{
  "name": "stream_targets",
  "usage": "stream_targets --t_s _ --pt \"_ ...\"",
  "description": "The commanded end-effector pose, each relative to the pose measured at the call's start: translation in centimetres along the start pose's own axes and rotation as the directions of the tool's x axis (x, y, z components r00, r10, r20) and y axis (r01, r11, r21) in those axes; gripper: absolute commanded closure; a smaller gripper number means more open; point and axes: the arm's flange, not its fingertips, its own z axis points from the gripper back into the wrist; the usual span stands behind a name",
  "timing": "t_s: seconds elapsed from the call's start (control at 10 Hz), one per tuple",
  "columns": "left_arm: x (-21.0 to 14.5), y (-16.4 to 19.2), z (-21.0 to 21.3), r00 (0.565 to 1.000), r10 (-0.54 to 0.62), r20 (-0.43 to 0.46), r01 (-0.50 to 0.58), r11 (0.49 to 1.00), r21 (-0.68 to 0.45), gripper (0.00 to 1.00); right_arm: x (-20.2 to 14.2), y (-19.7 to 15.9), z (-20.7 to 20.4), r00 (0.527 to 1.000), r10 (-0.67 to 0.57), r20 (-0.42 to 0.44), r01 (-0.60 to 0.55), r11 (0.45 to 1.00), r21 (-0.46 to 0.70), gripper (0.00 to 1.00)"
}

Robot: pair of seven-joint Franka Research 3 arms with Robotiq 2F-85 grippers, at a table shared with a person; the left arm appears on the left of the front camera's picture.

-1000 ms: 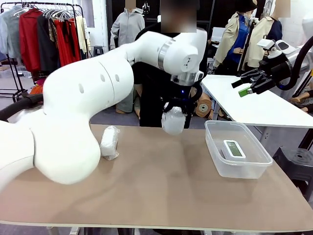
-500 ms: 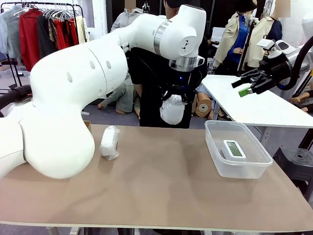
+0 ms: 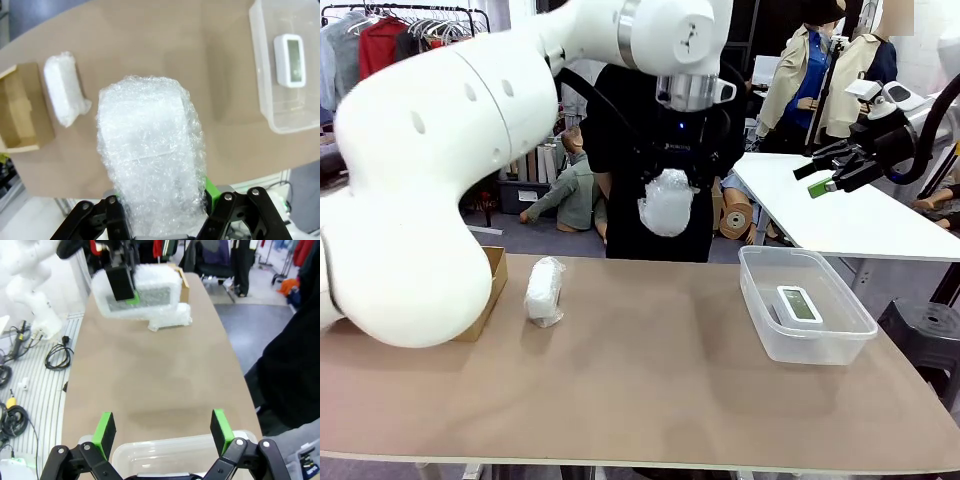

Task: Separate and place wrapped and unwrapped clocks.
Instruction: Pick up the Digital clock indicated by the person, then if the picked Digital clock is wrapped, place it in the Package Box ; if not, place it in the Organizing box.

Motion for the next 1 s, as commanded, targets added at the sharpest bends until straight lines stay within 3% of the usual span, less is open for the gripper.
stream_targets --t_s 0.0,0.4,0.5,0.9 --pt "-5.0 4.0 -1.2 0.999 -0.032 -0.034 0.032 1.0 0.0 1.0 0.1 0.0 0.1 1.0 0.003 0.003 -0.003 1.0 -0.002 0.0" --pt "-6.1 4.7 0.1 0.999 -0.022 0.027 0.022 1.0 0.019 1.0 0.1 0.0 0.1 1.0 0.003 0.003 -0.003 1.0 -0.002 0.0" --pt "-1.3 1.7 2.9 1.0 -0.008 -0.018 0.009 1.0 0.008 1.0 0.1 0.0 0.1 1.0 0.003 0.003 -0.003 1.0 -0.002 0.0" --pt "-1.3 1.7 2.9 1.0 -0.008 -0.018 0.009 1.0 0.008 1.0 0.1 0.0 0.1 1.0 0.003 0.003 -0.003 1.0 -0.002 0.0"
